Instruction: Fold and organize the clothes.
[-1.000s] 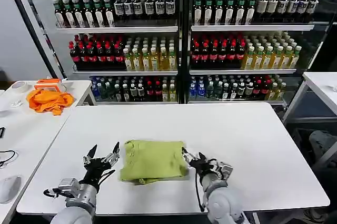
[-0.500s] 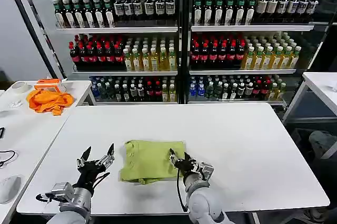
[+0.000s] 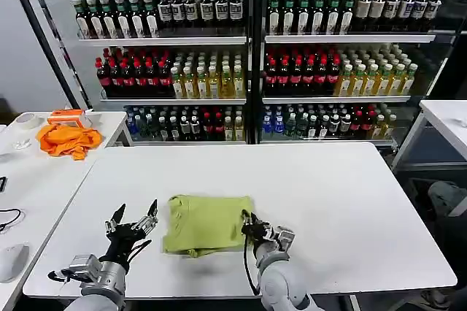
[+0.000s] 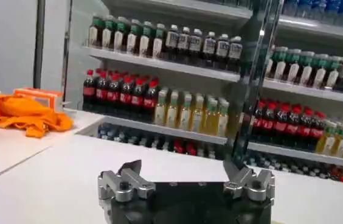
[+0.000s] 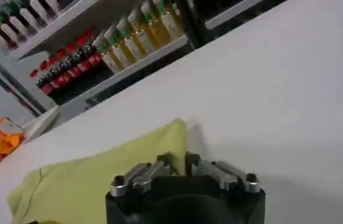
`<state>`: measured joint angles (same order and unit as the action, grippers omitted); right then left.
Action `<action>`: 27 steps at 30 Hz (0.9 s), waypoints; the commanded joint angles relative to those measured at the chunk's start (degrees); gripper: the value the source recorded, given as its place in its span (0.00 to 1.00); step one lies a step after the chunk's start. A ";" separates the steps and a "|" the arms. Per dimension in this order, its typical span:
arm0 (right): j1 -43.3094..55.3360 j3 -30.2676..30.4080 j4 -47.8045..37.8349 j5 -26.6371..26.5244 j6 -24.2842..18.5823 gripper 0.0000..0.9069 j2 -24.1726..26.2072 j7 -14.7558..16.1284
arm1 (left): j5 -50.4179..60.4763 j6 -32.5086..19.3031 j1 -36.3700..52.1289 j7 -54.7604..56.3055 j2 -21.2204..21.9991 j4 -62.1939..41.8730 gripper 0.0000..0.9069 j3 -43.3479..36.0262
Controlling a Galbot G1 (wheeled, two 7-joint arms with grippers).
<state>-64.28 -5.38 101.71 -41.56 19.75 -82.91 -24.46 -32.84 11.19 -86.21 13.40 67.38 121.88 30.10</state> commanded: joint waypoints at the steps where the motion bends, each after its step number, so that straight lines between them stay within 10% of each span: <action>1: 0.13 -2.48 1.27 0.14 -0.26 0.00 3.73 0.13 | 0.02 -0.03 0.00 -0.05 0.18 0.01 1.00 -0.30; 13: 0.27 -8.83 2.60 -0.28 2.16 0.00 14.20 5.10 | 0.69 0.04 0.20 -0.20 0.87 -0.04 1.00 -1.44; 14: 0.09 -9.05 2.96 0.63 2.53 0.26 14.62 5.98 | 0.92 0.03 0.17 -0.19 0.94 -0.02 1.00 -1.54; 15: -0.27 -9.17 3.49 2.61 2.57 0.79 14.86 7.78 | 1.36 0.04 0.17 -0.18 1.06 -0.02 1.00 -1.63; 16: -0.36 -9.18 3.59 3.10 2.15 1.00 14.95 8.14 | 1.80 0.00 0.17 -0.17 1.10 -0.05 1.00 -1.70; 18: -2.38 -8.73 5.91 12.72 -1.48 1.00 15.71 13.02 | 3.70 -0.28 0.15 -0.26 1.17 -0.02 1.00 -1.97; 27: -9.28 -11.35 8.77 35.40 -17.34 1.00 15.65 11.54 | 9.74 -2.16 -0.66 -0.77 2.34 0.69 1.00 -4.19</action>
<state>-67.17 -12.89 106.90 -28.70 16.52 -70.04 -16.39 -29.29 10.62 -86.41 12.99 69.13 122.39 27.33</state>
